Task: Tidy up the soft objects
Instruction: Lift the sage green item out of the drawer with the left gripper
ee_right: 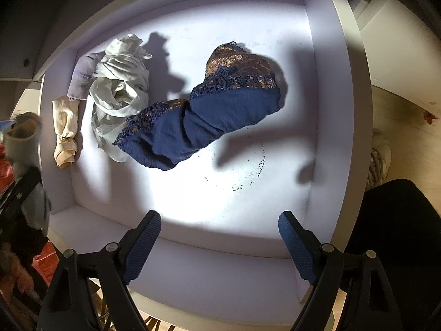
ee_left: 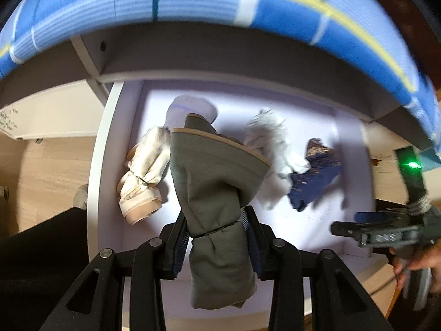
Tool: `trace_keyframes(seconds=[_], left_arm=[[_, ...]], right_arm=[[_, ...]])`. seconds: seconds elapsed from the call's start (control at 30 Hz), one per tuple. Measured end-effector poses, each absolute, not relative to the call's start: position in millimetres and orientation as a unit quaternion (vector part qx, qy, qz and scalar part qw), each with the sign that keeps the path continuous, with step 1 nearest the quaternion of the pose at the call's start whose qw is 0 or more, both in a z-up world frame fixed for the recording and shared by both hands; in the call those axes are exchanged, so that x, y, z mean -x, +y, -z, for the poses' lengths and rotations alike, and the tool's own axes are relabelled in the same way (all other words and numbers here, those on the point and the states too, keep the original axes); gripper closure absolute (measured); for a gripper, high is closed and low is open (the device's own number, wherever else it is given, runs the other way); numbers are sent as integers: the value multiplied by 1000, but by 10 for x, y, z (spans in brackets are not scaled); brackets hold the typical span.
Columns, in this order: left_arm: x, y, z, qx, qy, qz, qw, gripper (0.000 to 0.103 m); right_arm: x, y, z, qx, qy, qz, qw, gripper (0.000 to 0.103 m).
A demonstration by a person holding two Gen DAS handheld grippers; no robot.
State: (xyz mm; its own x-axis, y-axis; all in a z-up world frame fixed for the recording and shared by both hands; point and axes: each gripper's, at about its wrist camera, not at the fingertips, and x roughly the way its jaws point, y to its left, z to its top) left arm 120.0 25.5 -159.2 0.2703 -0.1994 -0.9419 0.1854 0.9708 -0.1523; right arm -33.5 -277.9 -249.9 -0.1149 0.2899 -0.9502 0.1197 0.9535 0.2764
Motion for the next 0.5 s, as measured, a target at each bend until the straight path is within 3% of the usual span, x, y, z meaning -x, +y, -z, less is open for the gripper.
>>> trace_keyframes(seconds=[0.5], left_arm=[[-911,244,614,-19,531,198,824,66]], right_arm=[[351,-2774,2497,-137,743,-67,652,15]])
